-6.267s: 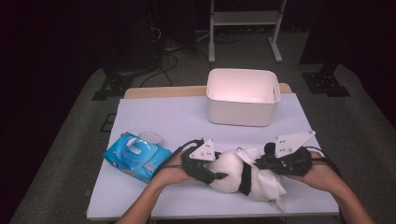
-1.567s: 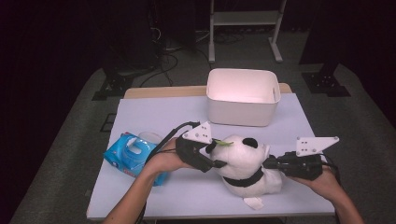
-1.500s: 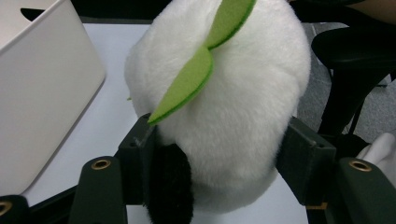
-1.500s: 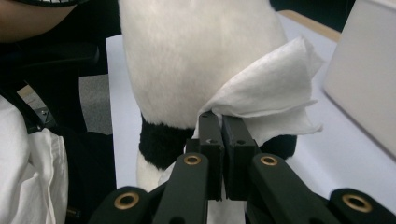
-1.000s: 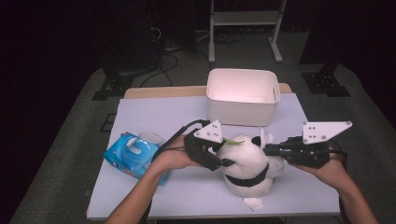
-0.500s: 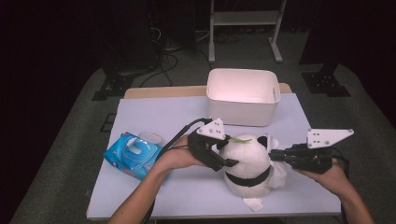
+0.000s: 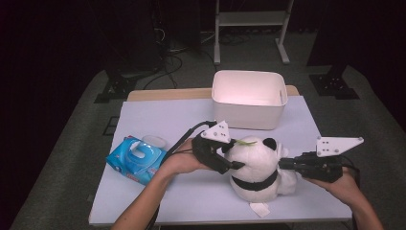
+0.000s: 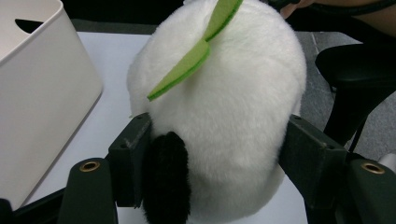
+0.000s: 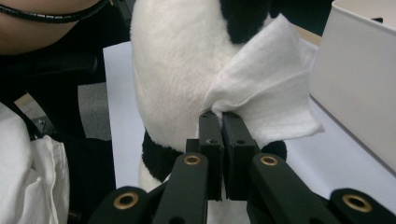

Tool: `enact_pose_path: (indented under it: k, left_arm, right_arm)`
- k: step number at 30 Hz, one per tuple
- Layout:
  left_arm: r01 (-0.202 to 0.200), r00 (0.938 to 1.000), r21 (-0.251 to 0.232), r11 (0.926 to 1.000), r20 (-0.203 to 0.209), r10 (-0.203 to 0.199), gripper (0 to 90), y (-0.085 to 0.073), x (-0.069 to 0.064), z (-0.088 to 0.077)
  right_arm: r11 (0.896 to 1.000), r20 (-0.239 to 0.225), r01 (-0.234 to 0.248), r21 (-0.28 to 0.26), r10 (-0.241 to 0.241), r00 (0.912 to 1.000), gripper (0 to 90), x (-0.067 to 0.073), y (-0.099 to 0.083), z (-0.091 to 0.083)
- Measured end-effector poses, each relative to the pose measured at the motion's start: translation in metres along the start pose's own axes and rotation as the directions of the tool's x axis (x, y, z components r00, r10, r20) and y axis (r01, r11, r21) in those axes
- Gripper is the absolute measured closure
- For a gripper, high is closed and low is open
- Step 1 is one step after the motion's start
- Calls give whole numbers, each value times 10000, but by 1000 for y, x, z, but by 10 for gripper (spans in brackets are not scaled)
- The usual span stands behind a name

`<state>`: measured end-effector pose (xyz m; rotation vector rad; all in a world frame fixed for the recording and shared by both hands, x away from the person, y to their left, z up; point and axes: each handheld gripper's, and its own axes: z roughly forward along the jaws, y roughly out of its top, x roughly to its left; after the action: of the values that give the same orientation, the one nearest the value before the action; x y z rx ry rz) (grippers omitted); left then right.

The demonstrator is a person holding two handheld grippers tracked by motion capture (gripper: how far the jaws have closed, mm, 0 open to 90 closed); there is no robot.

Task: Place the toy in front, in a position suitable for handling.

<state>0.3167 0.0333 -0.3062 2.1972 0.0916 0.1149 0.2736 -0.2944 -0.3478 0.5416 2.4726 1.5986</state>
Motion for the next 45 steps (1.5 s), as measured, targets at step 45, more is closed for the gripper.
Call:
enact_pose_path:
  k: [45]
  left_arm:
    - [39,9998,35,10000,209,-40,375,-4,2,33]
  right_arm:
    - [9857,-256,1287,1086,-1266,9916,873,3,68,4]
